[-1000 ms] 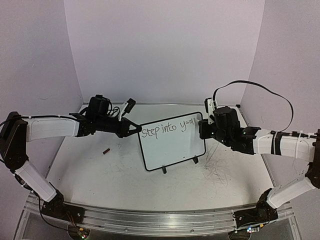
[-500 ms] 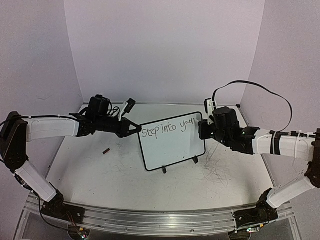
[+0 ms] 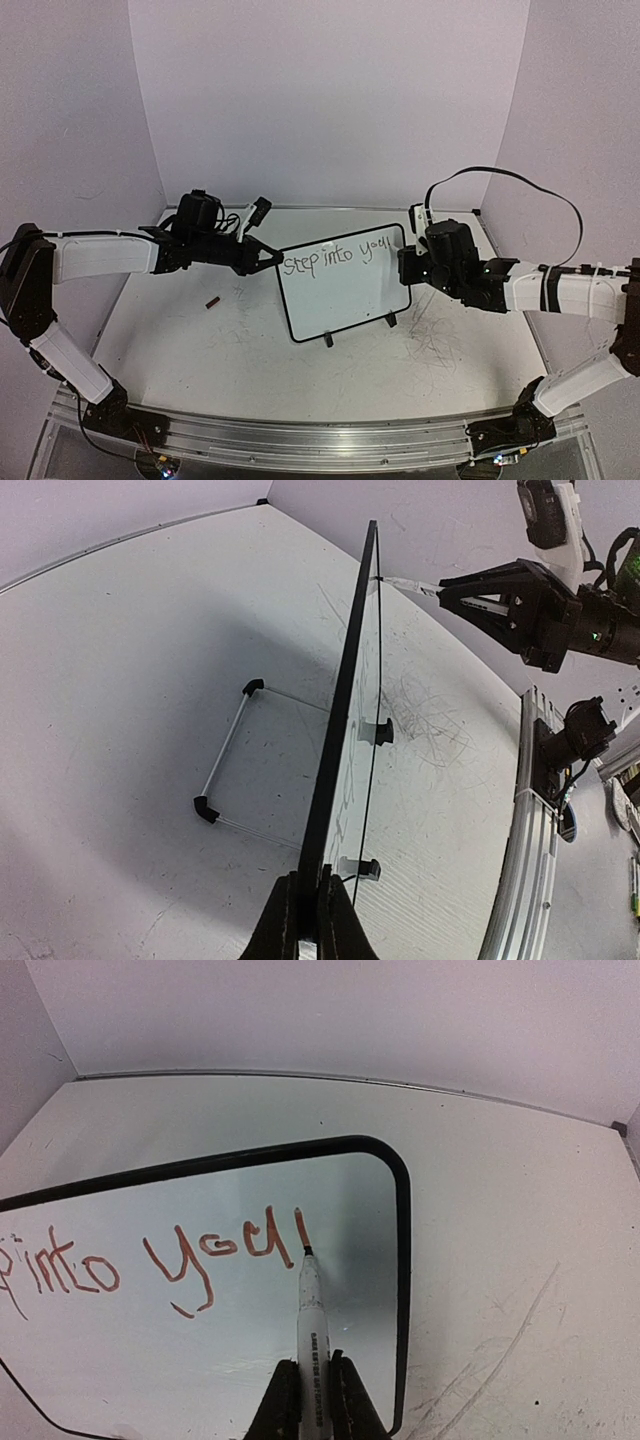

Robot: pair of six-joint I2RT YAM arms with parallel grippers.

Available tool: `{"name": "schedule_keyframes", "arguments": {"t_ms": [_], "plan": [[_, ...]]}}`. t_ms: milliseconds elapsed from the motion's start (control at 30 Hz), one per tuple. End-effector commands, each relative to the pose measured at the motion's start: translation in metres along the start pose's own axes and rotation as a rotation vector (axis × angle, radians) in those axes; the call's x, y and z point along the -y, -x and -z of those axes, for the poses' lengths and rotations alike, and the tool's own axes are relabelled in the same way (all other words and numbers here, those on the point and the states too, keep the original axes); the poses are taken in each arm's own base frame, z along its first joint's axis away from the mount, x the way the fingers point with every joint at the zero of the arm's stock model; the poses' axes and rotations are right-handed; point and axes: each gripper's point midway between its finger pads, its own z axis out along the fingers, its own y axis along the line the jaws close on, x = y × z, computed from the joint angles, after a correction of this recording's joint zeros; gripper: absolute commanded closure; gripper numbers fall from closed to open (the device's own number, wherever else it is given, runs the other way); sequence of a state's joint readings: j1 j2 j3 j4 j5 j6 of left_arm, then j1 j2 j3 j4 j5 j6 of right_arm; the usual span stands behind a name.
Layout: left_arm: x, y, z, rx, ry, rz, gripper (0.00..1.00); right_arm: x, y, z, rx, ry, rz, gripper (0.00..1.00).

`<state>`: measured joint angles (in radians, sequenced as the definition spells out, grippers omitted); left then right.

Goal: Write a sentence on the whiteboard

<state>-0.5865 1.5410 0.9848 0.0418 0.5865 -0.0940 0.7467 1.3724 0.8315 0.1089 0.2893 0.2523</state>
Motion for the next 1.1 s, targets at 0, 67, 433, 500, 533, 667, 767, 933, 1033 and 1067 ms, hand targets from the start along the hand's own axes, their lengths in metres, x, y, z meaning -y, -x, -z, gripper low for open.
{"name": "schedule_keyframes", "arguments": {"t_ms": [0,67,433,500,533,667,767,933,1033,1067], "plan": [[-0.012,-0.010,0.002,-0.028,0.076,-0.059,1.00,-0.004,0.019,0.002,0.040,0.015,-0.021,1.00],[-0.012,-0.010,0.003,-0.028,0.076,-0.061,1.00,-0.005,0.022,0.002,0.049,0.014,-0.022,1.00],[-0.011,-0.010,0.003,-0.028,0.075,-0.063,1.00,-0.003,0.035,0.000,0.082,-0.012,-0.034,1.00],[-0.011,-0.010,0.003,-0.027,0.078,-0.065,1.00,-0.002,0.035,0.000,0.083,-0.019,-0.037,1.00],[-0.011,-0.010,0.003,-0.027,0.078,-0.066,1.00,-0.001,0.035,0.000,0.083,-0.022,-0.038,1.00],[-0.011,-0.011,0.002,-0.030,0.075,-0.065,1.00,0.003,0.036,0.000,0.089,-0.043,-0.049,1.00],[-0.010,-0.011,0.002,-0.029,0.076,-0.066,1.00,0.008,0.035,0.002,0.091,-0.070,-0.067,1.00],[-0.011,-0.010,0.003,-0.027,0.085,-0.067,1.00,0.004,0.039,0.013,0.099,-0.025,-0.075,1.00],[-0.015,-0.012,0.003,-0.029,0.105,-0.063,1.00,-0.005,0.047,0.037,0.134,0.084,-0.053,1.00],[-0.016,-0.012,0.003,-0.029,0.111,-0.063,1.00,-0.004,0.045,0.047,0.142,0.106,-0.040,1.00]]}}
